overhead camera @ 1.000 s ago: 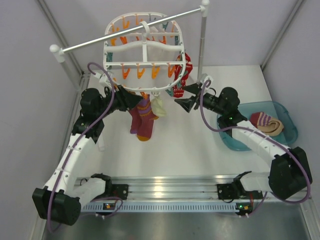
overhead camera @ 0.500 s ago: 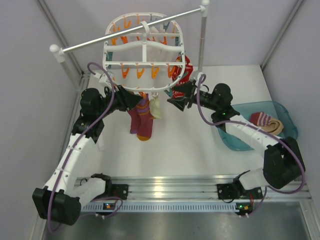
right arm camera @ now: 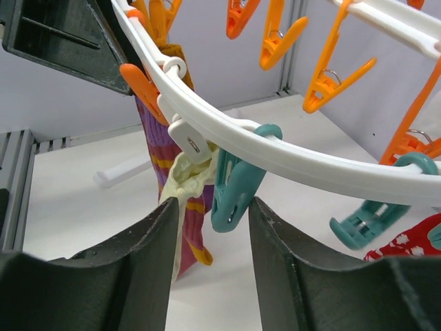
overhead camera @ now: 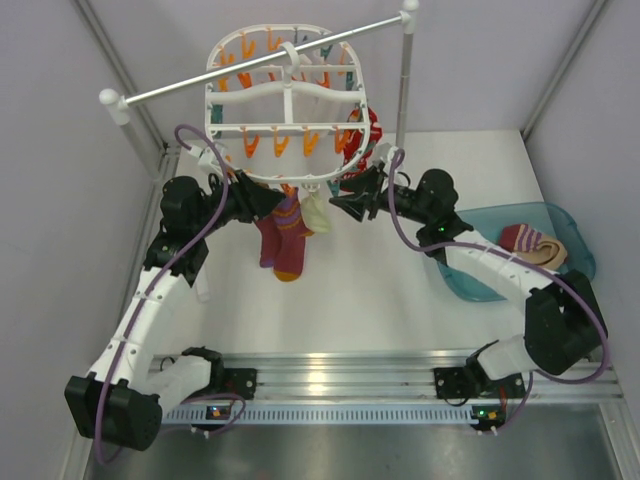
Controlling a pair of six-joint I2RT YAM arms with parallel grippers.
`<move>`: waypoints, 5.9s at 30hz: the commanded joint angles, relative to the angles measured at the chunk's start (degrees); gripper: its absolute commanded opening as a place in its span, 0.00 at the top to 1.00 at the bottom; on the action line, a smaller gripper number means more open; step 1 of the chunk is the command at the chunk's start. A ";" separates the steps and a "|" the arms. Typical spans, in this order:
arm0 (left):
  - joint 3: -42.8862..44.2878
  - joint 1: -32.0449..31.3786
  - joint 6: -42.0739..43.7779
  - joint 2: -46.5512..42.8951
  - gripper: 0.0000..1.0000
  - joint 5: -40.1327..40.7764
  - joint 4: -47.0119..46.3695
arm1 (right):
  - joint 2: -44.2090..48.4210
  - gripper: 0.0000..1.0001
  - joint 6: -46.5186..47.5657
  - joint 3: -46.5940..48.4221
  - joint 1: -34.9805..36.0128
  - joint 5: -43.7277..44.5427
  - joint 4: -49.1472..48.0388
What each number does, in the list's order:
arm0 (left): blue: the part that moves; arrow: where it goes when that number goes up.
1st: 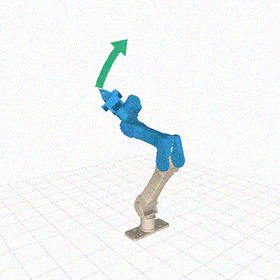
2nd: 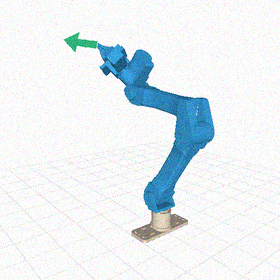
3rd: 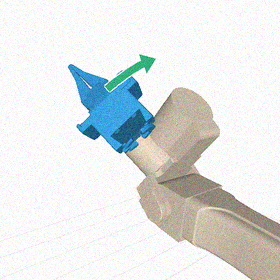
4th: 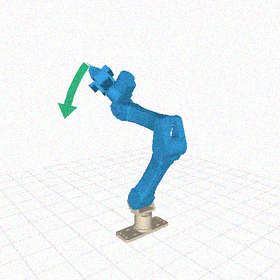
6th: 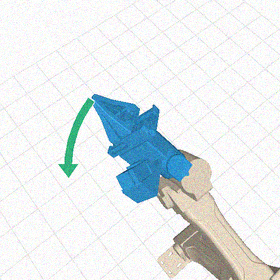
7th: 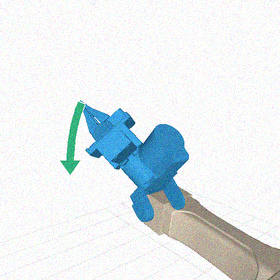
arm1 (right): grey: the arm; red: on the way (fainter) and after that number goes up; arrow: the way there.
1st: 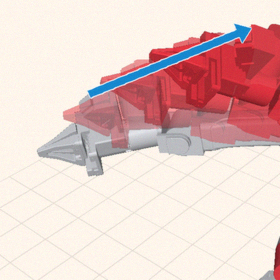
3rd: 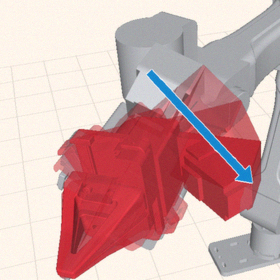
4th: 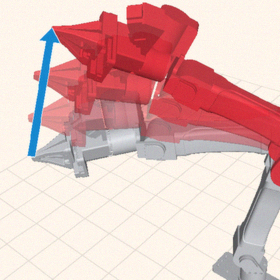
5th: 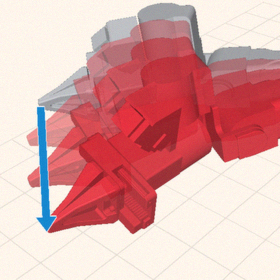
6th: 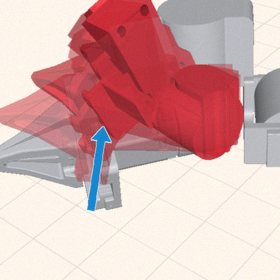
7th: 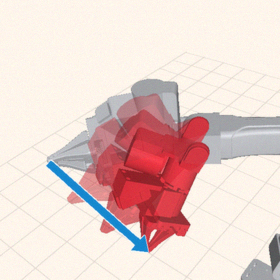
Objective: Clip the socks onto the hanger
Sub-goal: Open the clamp at the hanger, then pick up the sock from the bin.
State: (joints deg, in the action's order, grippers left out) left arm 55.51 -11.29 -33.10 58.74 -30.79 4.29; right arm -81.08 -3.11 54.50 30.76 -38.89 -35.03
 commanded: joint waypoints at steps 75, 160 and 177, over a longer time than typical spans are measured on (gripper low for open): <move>2.42 -13.67 -5.74 1.02 0.29 14.62 -11.76 | 3.82 1.00 -0.93 18.71 25.84 36.43 38.54; 3.03 -13.32 -5.57 3.04 1.00 15.23 -8.34 | -4.70 0.86 92.51 -8.62 -59.51 6.29 70.89; 3.64 -13.32 -5.74 2.96 1.00 14.53 -7.90 | 10.49 1.00 59.00 5.09 -52.49 -18.49 94.89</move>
State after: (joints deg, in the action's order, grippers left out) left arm 57.74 -24.84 -38.85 61.67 -15.55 -2.11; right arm -75.81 69.43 56.73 -25.23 -47.55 54.74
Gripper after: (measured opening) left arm 0.136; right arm 0.008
